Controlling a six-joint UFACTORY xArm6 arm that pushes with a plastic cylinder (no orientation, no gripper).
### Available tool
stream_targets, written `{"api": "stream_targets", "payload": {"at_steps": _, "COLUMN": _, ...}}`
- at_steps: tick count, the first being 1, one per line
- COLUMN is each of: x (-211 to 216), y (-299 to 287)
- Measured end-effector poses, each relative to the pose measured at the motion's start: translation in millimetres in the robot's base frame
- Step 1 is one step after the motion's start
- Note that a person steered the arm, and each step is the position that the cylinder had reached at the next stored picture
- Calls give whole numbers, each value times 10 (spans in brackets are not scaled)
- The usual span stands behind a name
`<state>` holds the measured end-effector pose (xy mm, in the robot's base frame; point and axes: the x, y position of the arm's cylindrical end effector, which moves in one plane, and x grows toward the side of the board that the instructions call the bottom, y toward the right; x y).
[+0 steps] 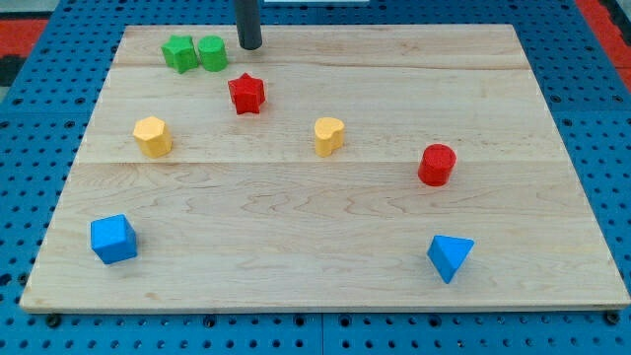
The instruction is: Drag the yellow heart to the bottom of the green circle
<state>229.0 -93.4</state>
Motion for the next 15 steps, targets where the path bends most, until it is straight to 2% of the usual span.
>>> {"api": "stream_targets", "payload": {"at_steps": 5, "x": 12, "y": 7}}
{"api": "stream_targets", "payload": {"at_steps": 6, "x": 18, "y": 398}}
{"api": "stream_targets", "payload": {"at_steps": 7, "x": 362, "y": 1216}}
{"api": "stream_targets", "payload": {"at_steps": 8, "x": 1183, "y": 1563}}
{"api": "stream_targets", "payload": {"at_steps": 9, "x": 1740, "y": 1196}}
{"api": "stream_targets", "payload": {"at_steps": 10, "x": 1760, "y": 485}}
{"api": "stream_targets", "payload": {"at_steps": 11, "x": 2045, "y": 1195}}
{"api": "stream_targets", "payload": {"at_steps": 12, "x": 2321, "y": 1145}}
{"api": "stream_targets", "payload": {"at_steps": 13, "x": 2363, "y": 496}}
{"api": "stream_targets", "payload": {"at_steps": 15, "x": 2246, "y": 38}}
